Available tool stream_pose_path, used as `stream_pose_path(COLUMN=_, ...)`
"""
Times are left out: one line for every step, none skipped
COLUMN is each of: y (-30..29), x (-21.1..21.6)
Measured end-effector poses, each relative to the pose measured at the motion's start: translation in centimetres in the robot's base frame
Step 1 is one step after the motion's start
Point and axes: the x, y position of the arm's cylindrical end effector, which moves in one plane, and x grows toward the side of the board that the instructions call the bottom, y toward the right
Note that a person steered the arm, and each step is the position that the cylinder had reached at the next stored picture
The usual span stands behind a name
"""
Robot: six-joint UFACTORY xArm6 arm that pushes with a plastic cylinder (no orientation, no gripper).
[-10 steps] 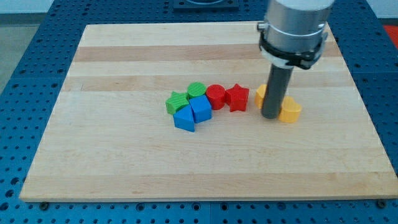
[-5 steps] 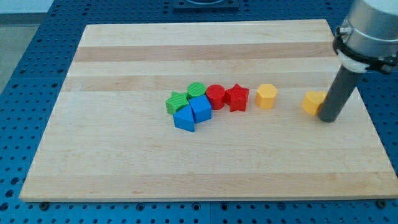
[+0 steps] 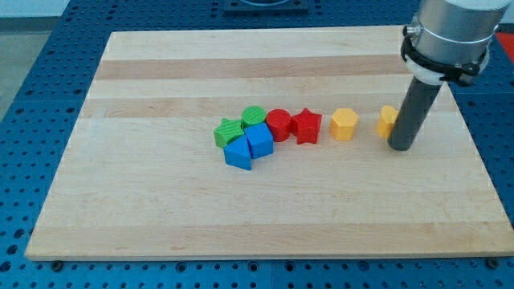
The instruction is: Move the yellow heart towards center right side
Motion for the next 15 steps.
stream_pose_path(y=0.0, x=0.0)
stream_pose_path(y=-0.6, x=1.0)
stream_pose_path(y=-2.2, x=1.3)
stream_pose_path(y=-2.9, x=1.2)
stream_pose_path(y=-2.3, x=0.6)
stream_pose_path(y=-1.7, x=-0.2)
stream_pose_path(y=-1.5, x=-1.1)
stream_pose_path(y=-1.5, x=-1.3)
stream_pose_path(y=-1.5, x=-1.4)
stream_pose_path(y=-3.4, x=-1.6)
stream_pose_path(y=-3.9, x=-1.8)
stream_pose_path(y=-3.6, x=-2.6)
stream_pose_path(y=-2.4, x=-3.2)
stream_pose_path(y=-1.0, x=-3.2)
stream_pose_path(y=0.4, x=-3.2)
